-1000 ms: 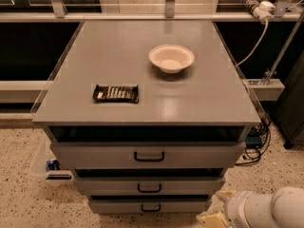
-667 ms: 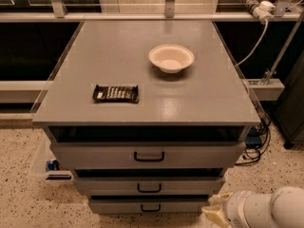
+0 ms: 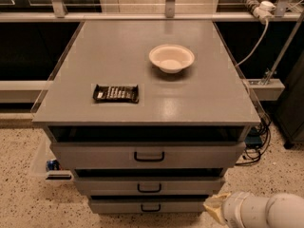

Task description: Open middle drawer

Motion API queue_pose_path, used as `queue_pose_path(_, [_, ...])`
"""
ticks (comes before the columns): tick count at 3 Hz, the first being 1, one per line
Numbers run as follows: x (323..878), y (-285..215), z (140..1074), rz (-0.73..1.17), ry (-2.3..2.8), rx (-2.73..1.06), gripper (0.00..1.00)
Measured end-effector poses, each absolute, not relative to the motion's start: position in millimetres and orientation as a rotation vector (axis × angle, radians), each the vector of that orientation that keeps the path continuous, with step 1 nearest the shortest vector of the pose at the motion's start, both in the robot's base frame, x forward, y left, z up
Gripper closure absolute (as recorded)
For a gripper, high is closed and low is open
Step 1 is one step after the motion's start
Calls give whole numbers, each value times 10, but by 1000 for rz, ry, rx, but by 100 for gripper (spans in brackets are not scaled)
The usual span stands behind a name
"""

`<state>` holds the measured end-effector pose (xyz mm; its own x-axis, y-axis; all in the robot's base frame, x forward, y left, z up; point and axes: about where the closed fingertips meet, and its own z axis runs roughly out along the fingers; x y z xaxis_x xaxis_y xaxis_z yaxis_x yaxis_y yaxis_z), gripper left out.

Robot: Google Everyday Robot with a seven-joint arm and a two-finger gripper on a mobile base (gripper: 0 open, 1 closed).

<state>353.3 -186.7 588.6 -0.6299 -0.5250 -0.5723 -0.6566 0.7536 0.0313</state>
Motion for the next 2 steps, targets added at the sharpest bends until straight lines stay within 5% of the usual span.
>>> queue_pose_path(2, [4027,-1726,5746,205,2143,-817,100])
